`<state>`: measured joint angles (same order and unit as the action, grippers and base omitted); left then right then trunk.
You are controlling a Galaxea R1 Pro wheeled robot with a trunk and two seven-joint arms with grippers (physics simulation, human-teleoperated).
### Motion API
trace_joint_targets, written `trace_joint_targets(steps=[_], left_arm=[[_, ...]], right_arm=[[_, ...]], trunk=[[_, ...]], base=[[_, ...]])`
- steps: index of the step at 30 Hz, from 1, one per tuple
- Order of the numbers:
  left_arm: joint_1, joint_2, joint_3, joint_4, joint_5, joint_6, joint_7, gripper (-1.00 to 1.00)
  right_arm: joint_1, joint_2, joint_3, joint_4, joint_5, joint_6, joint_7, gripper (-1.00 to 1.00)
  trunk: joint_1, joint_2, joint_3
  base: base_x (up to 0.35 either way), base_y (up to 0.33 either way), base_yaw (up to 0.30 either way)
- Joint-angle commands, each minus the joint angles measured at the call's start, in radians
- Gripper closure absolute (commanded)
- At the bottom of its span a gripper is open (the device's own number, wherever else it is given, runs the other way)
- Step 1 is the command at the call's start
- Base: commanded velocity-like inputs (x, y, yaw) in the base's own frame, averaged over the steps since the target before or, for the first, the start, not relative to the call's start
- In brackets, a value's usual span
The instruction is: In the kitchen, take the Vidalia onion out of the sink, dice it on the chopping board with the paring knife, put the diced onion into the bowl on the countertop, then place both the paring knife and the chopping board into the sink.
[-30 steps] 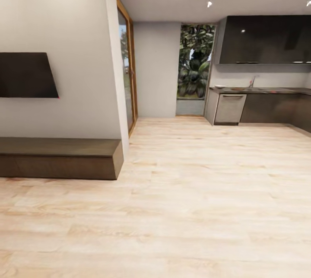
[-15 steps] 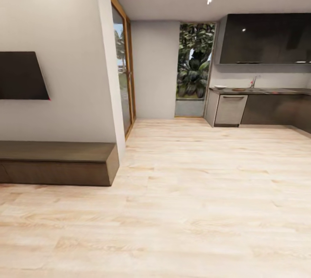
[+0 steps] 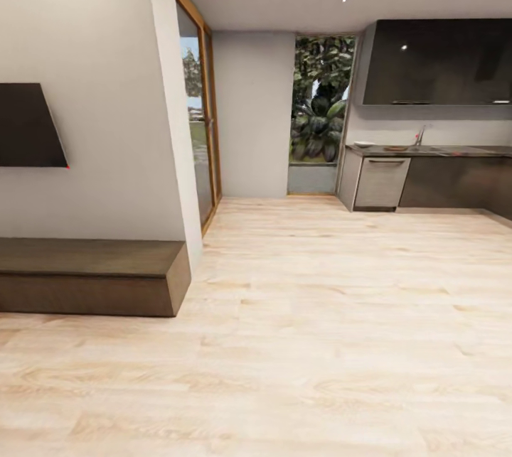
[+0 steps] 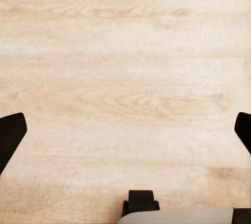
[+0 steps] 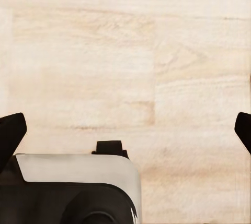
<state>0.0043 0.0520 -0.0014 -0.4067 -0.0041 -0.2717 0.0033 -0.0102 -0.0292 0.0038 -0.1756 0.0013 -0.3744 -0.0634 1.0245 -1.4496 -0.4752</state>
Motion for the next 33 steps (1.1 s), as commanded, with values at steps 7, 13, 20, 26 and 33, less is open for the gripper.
trace_joint_targets(steps=[7, 13, 20, 26, 33], left_arm=[[0.000, 0.000, 0.000, -0.001, 0.000, -0.001, 0.000, -1.00], [0.000, 0.000, 0.000, 0.000, 0.000, -0.001, 0.000, -1.00], [0.000, 0.000, 0.000, 0.000, 0.000, -0.001, 0.000, -1.00], [0.000, 0.000, 0.000, -0.001, 0.000, -0.001, 0.000, -1.00], [0.000, 0.000, 0.000, -0.002, 0.000, -0.001, 0.000, -1.00]], right_arm=[[-0.001, 0.000, 0.001, 0.001, 0.000, -0.003, -0.003, -1.00], [-0.001, 0.000, 0.001, 0.001, 0.000, -0.003, -0.003, -1.00], [-0.001, 0.000, 0.001, 0.001, 0.000, -0.003, -0.003, -1.00], [-0.001, 0.000, 0.001, 0.001, 0.000, -0.003, -0.003, -1.00], [-0.001, 0.000, 0.001, 0.001, 0.000, -0.003, -0.003, -1.00]], trunk=[[0.001, 0.000, -0.001], [0.001, 0.000, -0.001], [0.001, 0.000, -0.001], [0.001, 0.000, -0.001], [0.001, 0.000, -0.001]], base=[[0.281, 0.000, 0.000], [0.273, -0.063, 0.000], [0.252, -0.148, 0.000], [0.247, -0.150, 0.000], [0.238, -0.156, 0.000]])
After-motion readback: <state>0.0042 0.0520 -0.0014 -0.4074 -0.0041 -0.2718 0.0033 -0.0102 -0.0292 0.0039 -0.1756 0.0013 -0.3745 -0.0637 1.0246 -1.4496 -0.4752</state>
